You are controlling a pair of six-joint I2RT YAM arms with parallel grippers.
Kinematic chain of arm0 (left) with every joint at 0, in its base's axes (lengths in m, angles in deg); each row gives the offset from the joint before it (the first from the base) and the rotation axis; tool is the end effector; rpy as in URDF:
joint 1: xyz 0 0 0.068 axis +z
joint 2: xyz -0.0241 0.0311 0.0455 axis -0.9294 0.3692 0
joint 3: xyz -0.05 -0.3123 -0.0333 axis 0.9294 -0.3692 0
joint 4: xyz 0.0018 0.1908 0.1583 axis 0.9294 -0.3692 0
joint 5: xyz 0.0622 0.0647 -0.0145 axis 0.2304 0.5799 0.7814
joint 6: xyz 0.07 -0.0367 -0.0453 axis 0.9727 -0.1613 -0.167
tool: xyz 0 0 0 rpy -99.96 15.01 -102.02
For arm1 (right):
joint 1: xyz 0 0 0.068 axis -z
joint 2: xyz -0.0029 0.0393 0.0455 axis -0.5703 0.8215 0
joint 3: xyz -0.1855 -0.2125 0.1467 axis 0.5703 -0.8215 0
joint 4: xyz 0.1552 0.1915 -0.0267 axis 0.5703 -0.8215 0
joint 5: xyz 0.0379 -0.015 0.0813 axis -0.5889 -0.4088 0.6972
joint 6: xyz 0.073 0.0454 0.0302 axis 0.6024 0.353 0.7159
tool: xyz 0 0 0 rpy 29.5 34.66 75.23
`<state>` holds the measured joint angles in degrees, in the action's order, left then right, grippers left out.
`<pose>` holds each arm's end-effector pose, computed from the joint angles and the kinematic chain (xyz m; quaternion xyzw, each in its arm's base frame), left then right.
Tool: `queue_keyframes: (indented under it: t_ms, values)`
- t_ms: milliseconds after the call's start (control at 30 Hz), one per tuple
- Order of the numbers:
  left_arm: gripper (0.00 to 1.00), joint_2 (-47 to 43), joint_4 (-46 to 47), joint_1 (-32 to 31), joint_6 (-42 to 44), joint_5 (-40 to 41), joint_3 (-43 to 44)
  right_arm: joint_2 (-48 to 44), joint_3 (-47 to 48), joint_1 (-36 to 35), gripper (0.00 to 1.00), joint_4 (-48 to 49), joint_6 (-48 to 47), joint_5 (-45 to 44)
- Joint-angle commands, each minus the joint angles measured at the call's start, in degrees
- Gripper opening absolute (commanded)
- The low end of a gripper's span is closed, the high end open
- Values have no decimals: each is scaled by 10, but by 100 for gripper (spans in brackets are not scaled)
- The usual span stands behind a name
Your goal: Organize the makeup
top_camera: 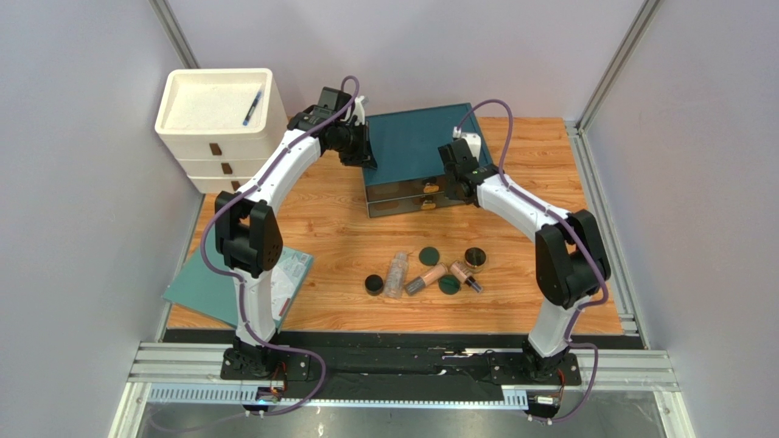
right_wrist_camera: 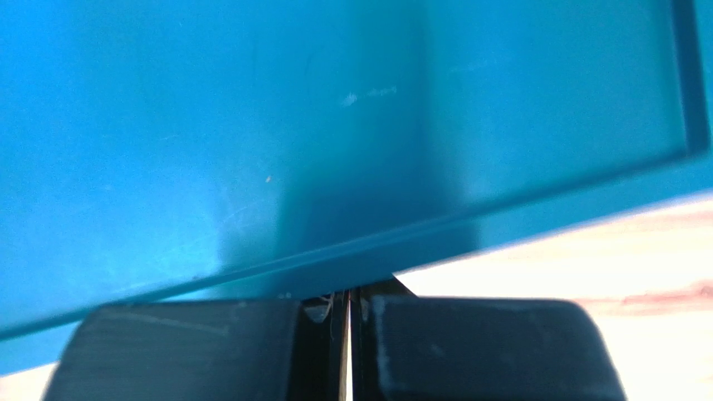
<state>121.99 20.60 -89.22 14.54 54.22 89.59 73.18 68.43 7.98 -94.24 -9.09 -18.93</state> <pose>0.4442 -0.1999 0.3152 0.0452 0.9271 -0.2773 0.2483 0.3750 0.1551 0.2517 0.0312 0.9328 -0.0330 0.3574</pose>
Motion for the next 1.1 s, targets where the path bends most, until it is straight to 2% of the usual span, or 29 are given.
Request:
queue_keyframes:
  t_ms: [0,100,200,267,300,333,433,533,633,767,1067]
  values:
    - [0,-2,-43,2,9,32,-22,40,88,11,0,-4,-17,5]
    - [0,2,-48,2,9,33,-20,32,98,12,0,-19,4,29]
    - [0,6,-48,2,6,28,-16,-16,47,11,2,3,30,62]
    - [0,10,-48,2,5,26,-14,-48,-10,13,10,35,73,91]
    - [0,11,-48,2,5,25,-13,-77,-28,13,17,48,88,103]
    - [0,12,-48,2,5,23,-13,-89,-51,15,31,75,126,115]
    - [0,16,-48,2,7,21,-10,-134,-129,17,45,149,209,172]
    - [0,20,-48,2,7,16,-6,-162,-191,17,52,212,282,210]
    - [0,23,-48,2,8,10,-6,-165,-221,18,55,255,314,212]
    - [0,22,-48,2,9,8,-12,-139,-212,23,55,269,331,246]
    - [0,21,-49,2,15,6,-20,-122,-181,31,55,290,357,236]
